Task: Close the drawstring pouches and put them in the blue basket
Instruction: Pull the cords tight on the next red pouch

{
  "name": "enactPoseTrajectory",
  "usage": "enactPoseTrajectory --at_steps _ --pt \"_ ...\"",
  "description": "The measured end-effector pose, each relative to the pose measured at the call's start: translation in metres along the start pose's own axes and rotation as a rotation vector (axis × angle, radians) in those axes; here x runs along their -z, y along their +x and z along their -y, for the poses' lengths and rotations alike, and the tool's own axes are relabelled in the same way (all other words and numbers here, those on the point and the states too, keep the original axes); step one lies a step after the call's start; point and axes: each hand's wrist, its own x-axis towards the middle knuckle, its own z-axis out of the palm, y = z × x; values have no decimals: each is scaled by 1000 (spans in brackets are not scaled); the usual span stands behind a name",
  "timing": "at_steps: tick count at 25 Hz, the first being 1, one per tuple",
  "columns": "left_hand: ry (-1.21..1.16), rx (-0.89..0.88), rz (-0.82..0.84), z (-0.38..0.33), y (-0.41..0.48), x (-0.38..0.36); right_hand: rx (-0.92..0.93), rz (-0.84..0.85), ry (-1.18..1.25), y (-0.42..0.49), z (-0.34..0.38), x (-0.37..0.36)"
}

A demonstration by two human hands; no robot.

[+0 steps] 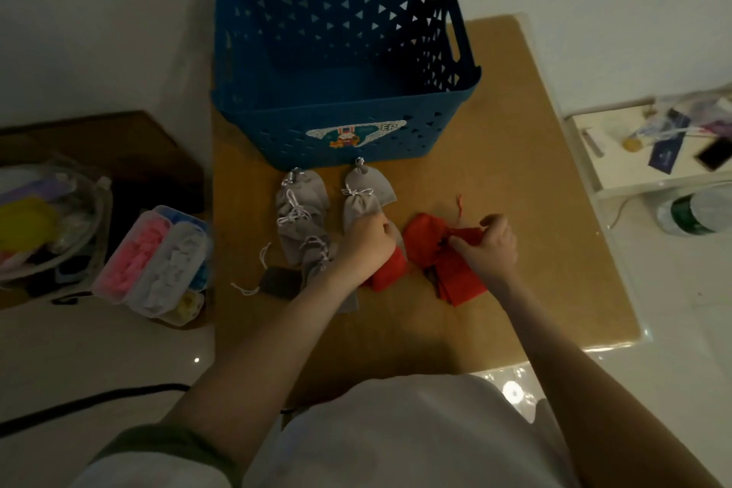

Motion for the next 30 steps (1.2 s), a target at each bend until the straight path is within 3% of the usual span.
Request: enactPoseTrajectory --at_steps 4,6,10,12,14,18,22,26,28,30 --pt "48 -92 -5 -18 8 -14 89 159 -57 -1 -21 0" --pt "68 -171 84 -23 8 -21 132 183 -11 1 -27 0" --pt "528 -247 309 -15 7 -30 185 317 116 0 -28 13" --pt "639 -287 393 -8 8 -29 176 395 225 -2 -24 19" --pt "465 -323 430 -7 7 -23 133 455 402 -5 -19 25" --pt "-211 -149 347 -16 -5 -11 45 506 691 -3 -6 30" --pt "-414 -60 108 -15 -9 2 77 535 886 -4 20 29" --pt "-476 -90 72 1 -14 21 156 548 811 -6 52 25" --pt "-781 -36 16 12 -19 35 211 510 710 -10 68 21" --pt "-1297 14 -18 23 -23 53 255 483 653 -13 82 15"
